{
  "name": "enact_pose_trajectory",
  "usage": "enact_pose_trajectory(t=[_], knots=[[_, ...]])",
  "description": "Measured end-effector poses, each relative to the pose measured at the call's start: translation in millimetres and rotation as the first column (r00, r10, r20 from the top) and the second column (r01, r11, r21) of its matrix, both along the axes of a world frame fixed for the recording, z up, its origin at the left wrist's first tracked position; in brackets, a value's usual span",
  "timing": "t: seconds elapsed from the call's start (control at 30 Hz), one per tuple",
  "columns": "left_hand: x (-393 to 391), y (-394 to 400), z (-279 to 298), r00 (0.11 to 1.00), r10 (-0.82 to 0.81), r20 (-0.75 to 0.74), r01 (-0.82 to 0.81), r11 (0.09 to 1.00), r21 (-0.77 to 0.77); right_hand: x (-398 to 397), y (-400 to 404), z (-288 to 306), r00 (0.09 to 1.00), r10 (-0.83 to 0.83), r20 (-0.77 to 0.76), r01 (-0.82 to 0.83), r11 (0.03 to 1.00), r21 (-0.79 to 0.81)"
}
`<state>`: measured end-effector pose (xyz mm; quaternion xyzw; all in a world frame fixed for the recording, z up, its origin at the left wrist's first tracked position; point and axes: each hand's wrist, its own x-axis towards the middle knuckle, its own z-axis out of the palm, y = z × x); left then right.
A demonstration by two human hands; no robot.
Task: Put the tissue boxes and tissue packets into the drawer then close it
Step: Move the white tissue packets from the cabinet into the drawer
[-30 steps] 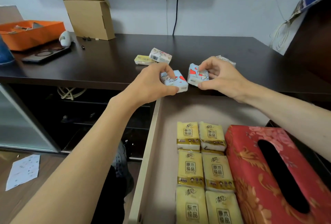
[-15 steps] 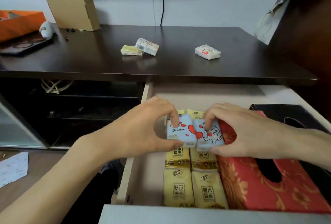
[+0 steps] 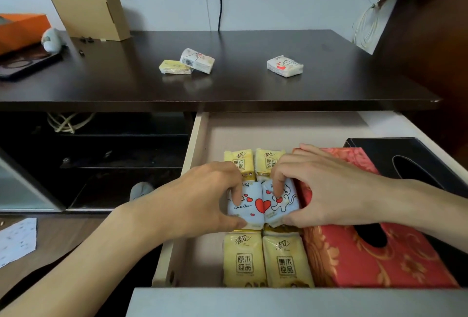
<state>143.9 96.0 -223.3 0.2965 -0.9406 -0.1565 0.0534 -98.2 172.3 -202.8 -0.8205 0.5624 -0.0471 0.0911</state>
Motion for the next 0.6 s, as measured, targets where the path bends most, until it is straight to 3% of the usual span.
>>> enact_pose_trajectory(t=[0.27, 0.4, 0.5, 0.6], knots=[[0.3, 3.2, 0.3, 0.999, 0.002, 0.052, 0.003, 0.995, -0.104, 1.7, -3.1, 1.2, 0.995, 0.019, -0.095, -0.011, 0.996, 0.088], [-2.0, 5.0, 1.8, 0.998, 0.015, 0.055, -0.008, 0.991, -0.131, 0.9, -3.3, 6.2, 0.996, 0.041, -0.081, -0.041, 0.999, 0.011], [-2.3, 2.4, 10.7, 0.999, 0.042, -0.004, -0.043, 0.987, -0.155, -2.9, -15.6, 15.4, 0.995, -0.024, 0.095, 0.035, 0.993, -0.110], [-1.4, -12.6, 27.3, 0.975, 0.128, -0.184, -0.149, 0.983, -0.108, -8.9, -47.4, 24.5, 0.904, -0.078, 0.420, 0.172, 0.967, -0.189]])
